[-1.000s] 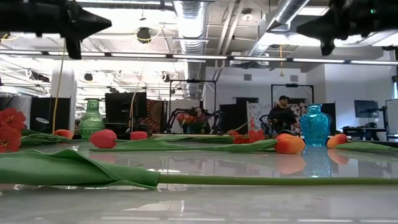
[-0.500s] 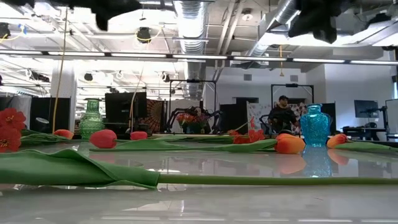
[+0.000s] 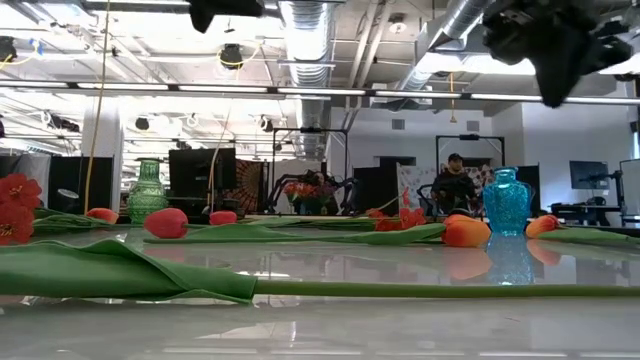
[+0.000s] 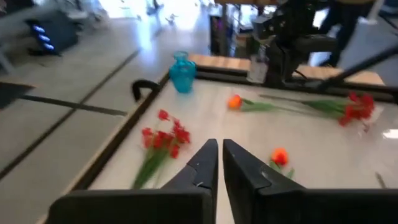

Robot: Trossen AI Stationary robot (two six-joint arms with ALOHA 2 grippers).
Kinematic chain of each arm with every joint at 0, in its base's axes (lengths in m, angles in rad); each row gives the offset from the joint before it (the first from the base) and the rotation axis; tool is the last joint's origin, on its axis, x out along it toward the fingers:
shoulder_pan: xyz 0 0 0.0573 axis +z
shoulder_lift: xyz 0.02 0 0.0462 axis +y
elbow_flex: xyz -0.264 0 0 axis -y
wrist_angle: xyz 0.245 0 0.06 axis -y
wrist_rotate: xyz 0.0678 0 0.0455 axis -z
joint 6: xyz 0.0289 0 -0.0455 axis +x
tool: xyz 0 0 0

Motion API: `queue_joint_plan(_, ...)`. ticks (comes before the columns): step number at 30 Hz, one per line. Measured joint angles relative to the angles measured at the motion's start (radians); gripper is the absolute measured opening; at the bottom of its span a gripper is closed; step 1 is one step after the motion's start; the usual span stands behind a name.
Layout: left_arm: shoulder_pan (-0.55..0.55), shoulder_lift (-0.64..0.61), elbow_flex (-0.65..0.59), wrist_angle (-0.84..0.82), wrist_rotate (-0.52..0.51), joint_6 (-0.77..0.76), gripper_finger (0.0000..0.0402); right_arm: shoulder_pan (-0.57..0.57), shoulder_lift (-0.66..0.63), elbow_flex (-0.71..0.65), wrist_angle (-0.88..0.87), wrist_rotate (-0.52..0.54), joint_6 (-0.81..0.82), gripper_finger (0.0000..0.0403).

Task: Sort flowers into vase by color
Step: Put the middle right orange tulip into the top blue vase

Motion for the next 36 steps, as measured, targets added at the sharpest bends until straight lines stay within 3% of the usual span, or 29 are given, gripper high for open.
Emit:
queue_joint_plan(6,0.000,0.089,-0.001,-0.015,0.137,-0.067,0.0093,0.053,-0.009,-0.111,0.063,-0.024,0.122,0.0137)
queue_joint_plan(11,0.000,0.096,-0.001,0.046,0.099,-0.127,0.0153,0.065,-0.010,-0.189,0.066,-0.029,0.160,0.0205)
queue_joint_plan(15,0.003,0.094,-0.001,0.099,0.068,-0.133,0.0176,0.044,-0.010,-0.238,0.078,-0.032,0.150,0.0242)
queue_joint_plan(22,0.003,0.094,-0.001,0.127,0.062,-0.201,0.0181,-0.017,-0.010,-0.384,0.212,-0.088,0.095,0.0245)
queue_joint_plan(36,0.003,0.095,-0.001,0.125,0.013,-0.261,0.0181,-0.081,-0.010,-0.570,0.372,-0.076,0.020,0.0228)
